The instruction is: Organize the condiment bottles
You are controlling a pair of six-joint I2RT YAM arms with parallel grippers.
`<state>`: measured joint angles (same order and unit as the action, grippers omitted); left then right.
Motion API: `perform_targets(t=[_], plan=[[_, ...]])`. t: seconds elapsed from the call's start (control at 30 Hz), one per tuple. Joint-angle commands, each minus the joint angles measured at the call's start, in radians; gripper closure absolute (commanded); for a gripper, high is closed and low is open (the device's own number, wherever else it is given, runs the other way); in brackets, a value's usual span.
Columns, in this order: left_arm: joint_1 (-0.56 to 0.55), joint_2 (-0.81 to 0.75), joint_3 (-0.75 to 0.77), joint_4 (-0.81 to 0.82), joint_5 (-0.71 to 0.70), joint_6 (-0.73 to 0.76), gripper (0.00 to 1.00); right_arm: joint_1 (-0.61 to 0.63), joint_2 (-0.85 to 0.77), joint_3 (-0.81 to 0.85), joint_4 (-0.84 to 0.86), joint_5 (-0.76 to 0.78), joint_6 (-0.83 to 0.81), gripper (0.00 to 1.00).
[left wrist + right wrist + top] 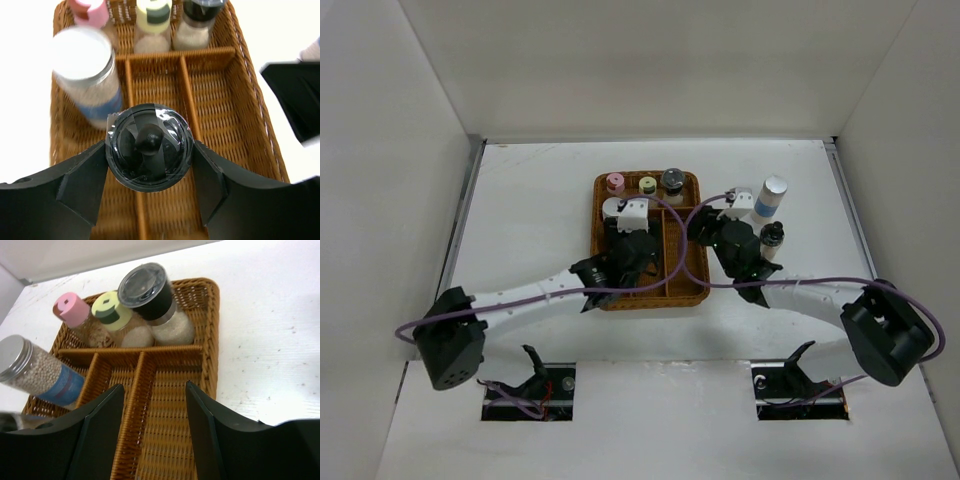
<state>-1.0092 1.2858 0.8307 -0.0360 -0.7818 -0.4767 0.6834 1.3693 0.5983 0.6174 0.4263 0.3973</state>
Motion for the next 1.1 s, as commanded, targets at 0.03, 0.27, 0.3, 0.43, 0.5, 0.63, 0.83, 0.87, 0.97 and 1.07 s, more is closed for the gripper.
perform_targets(t=[0.03, 0.27, 0.3, 0.43, 0.5, 0.63, 0.83, 0.87, 0.97, 1.07], plan=[[0.054, 0.09, 0.108, 0.284, 0.013, 0.098, 0.69, -0.035, -0.041, -0.002, 0.005, 0.009, 0.029, 0.41], [0.116, 0.217, 0.163, 0.334, 0.052, 0.119, 0.69, -0.063, -0.05, -0.011, -0.001, 0.0, 0.054, 0.41], [0.12, 0.233, 0.171, 0.341, 0.067, 0.119, 0.69, -0.063, -0.052, -0.012, -0.001, 0.0, 0.055, 0.41], [0.134, 0.302, 0.205, 0.349, 0.079, 0.121, 0.69, -0.069, -0.056, -0.015, -0.001, 0.0, 0.058, 0.41], [0.146, 0.337, 0.214, 0.366, 0.082, 0.122, 0.69, -0.074, -0.059, -0.018, -0.001, 0.0, 0.061, 0.41], [0.172, 0.418, 0.238, 0.384, 0.087, 0.112, 0.67, -0.078, -0.058, -0.018, -0.001, 0.0, 0.063, 0.41], [0.18, 0.466, 0.246, 0.398, 0.082, 0.107, 0.54, -0.089, -0.065, -0.025, -0.002, 0.0, 0.074, 0.41], [0.182, 0.469, 0.246, 0.4, 0.087, 0.107, 0.49, -0.091, -0.067, -0.025, -0.004, 0.0, 0.077, 0.4], [0.176, 0.469, 0.243, 0.4, 0.088, 0.108, 0.34, -0.091, -0.068, -0.025, -0.005, 0.0, 0.078, 0.37], [0.165, 0.44, 0.24, 0.401, 0.096, 0.116, 0.24, -0.091, -0.073, -0.026, -0.005, 0.0, 0.081, 0.33]])
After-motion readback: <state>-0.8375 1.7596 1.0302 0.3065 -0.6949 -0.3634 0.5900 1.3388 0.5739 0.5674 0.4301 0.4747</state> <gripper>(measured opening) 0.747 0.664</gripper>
